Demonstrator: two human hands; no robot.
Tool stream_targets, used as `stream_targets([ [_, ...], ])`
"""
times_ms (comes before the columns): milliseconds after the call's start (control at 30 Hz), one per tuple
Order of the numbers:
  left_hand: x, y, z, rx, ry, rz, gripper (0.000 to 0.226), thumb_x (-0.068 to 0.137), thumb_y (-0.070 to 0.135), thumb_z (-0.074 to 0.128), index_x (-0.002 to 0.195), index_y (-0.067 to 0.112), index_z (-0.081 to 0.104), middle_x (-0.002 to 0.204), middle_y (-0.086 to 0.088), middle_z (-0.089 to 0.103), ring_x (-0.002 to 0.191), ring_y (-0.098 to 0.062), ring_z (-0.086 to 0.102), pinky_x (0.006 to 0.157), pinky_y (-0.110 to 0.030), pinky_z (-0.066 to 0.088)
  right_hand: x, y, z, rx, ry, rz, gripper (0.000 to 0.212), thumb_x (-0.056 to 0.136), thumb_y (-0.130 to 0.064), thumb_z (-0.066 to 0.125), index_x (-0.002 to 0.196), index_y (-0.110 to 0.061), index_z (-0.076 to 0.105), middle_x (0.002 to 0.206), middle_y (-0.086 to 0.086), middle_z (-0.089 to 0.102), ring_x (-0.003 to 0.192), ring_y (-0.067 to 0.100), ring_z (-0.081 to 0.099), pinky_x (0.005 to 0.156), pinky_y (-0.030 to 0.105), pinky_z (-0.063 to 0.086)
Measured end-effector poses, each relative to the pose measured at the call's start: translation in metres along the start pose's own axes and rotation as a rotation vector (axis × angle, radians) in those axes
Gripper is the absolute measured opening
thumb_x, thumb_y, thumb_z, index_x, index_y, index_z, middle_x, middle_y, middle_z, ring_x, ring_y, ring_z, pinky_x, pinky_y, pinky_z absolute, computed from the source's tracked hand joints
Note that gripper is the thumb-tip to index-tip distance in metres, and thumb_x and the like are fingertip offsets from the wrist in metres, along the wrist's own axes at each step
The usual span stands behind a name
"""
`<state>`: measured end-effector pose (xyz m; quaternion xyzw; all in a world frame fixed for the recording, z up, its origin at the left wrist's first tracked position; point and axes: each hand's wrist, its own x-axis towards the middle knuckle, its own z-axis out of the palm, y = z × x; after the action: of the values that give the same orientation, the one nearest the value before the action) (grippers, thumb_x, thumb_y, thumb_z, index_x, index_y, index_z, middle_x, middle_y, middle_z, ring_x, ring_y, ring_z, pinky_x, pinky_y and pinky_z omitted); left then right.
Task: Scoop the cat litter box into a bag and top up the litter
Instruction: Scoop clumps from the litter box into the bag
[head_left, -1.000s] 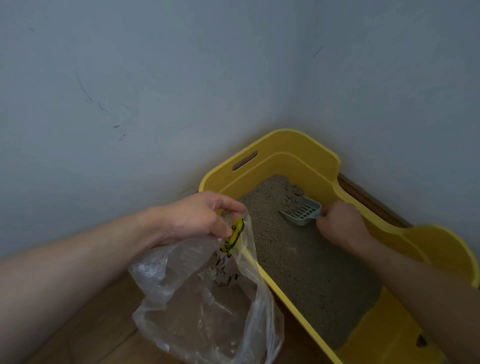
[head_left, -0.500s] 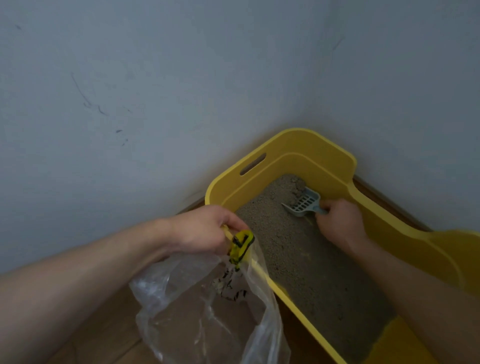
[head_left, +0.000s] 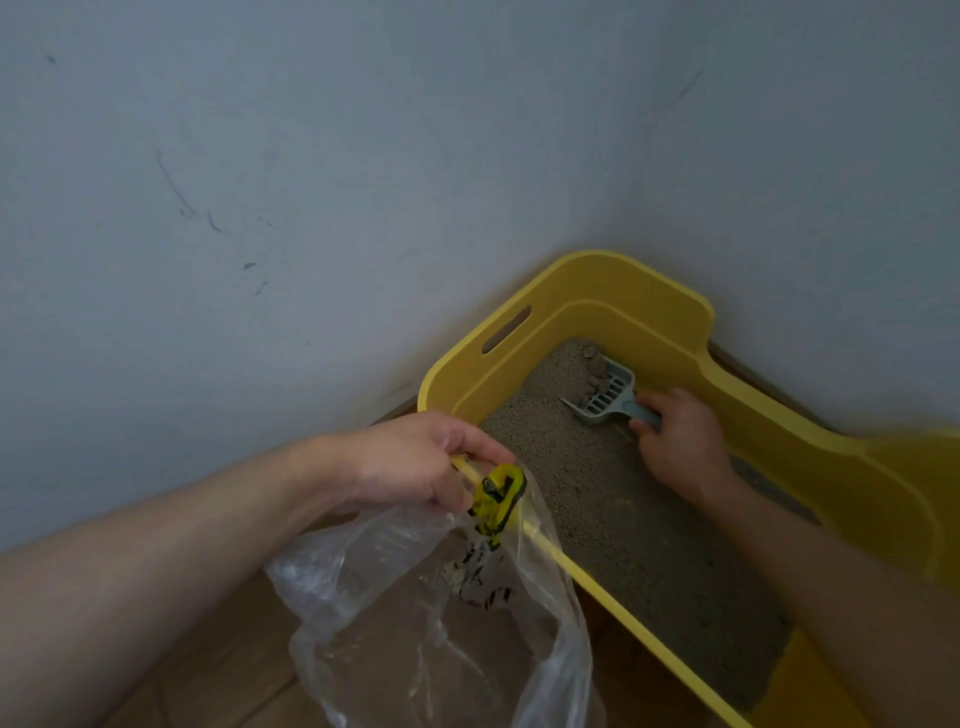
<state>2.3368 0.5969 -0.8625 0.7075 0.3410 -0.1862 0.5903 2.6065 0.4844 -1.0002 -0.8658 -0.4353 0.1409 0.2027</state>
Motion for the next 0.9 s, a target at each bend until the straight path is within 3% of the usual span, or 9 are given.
stream_targets([
  [433,-0.001,0.004,0.001,0.006,0.032,-0.012,0.054,0.084,-0.017,0.053,0.128,0.014,0.060,0.053,0.014,0.062,0.048,0.000,0.051,0.049,-0.014,0.040,-0.021,0.000,-0.021,0.040,-0.004,-0.038,0.040,0.093,-0.019,0.064,0.133,-0.013,0.060,0.113,0.002,0.058,0.096,0.013,0.051,0.083,0.028,0.040],
  [700,-0.006,0.002,-0.004,0.011,0.081,-0.007,0.052,0.084,-0.017,0.054,0.127,0.011,0.060,0.055,0.015,0.063,0.049,0.000,0.051,0.049,-0.018,0.040,-0.048,0.000,-0.038,0.055,0.007,-0.077,0.039,0.092,-0.020,0.065,0.131,-0.016,0.061,0.103,-0.008,0.051,0.087,0.005,0.049,0.073,0.020,0.038],
  [900,-0.011,0.000,-0.009,-0.077,0.150,0.046,0.052,0.081,-0.019,0.054,0.119,0.016,0.064,0.071,0.012,0.070,0.057,-0.001,0.058,0.053,-0.019,0.044,-0.062,-0.005,-0.049,0.073,0.008,-0.084,0.039,0.092,-0.021,0.065,0.131,-0.018,0.061,0.101,-0.011,0.051,0.081,-0.002,0.048,0.064,0.012,0.033],
])
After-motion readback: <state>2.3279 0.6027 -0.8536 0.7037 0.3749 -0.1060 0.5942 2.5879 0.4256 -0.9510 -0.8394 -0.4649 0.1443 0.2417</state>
